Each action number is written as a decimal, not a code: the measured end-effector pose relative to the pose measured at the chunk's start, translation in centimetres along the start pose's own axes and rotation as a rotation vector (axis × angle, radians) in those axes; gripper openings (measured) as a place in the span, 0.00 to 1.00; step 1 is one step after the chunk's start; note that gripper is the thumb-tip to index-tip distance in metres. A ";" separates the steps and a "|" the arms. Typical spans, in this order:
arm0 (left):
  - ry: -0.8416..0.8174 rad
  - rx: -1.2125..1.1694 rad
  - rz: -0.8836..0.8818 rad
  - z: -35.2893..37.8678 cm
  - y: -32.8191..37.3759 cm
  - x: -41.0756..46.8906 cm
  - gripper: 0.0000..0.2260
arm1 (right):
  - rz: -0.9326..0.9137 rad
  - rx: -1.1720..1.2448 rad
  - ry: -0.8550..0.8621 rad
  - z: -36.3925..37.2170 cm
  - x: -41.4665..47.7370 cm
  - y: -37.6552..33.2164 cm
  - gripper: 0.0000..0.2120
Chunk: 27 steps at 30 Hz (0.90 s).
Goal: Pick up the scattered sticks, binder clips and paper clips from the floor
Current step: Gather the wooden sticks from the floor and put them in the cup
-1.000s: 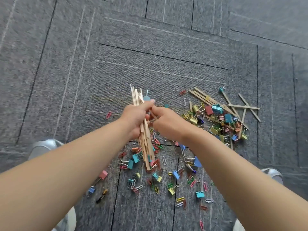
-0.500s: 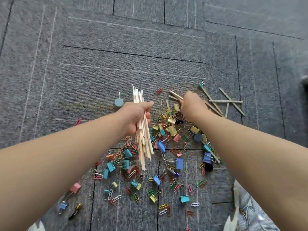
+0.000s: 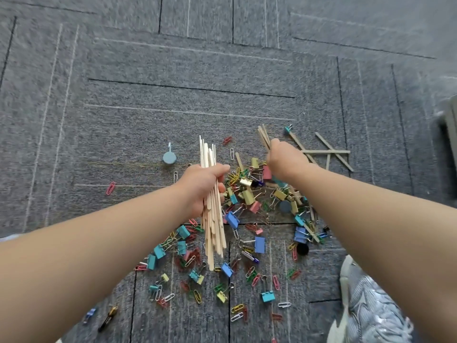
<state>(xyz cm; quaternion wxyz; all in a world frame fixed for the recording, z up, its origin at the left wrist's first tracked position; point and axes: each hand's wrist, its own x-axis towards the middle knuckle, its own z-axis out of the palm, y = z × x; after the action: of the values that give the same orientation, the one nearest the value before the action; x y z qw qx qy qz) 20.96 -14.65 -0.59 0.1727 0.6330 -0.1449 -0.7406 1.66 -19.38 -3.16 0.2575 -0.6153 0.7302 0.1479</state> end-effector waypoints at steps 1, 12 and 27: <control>-0.004 -0.001 0.016 0.3 0.5 -0.7 0.11 | 0.042 0.148 0.023 -0.9 -0.7 -0.1 0.05; -0.086 0.092 0.436 11.1 12.0 -22.1 0.17 | -0.005 1.264 0.117 -23.4 -21.1 -0.2 0.09; -0.483 0.040 0.735 32.4 3.0 -64.2 0.15 | -0.106 1.283 0.642 -39.1 -65.9 12.3 0.09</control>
<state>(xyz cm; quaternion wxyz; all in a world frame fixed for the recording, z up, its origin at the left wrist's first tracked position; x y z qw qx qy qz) -1.92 10.73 62.75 0.3737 0.3512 -0.4110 -0.7537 -10.62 16.39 64.57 0.3476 -0.3907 0.6820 -0.5113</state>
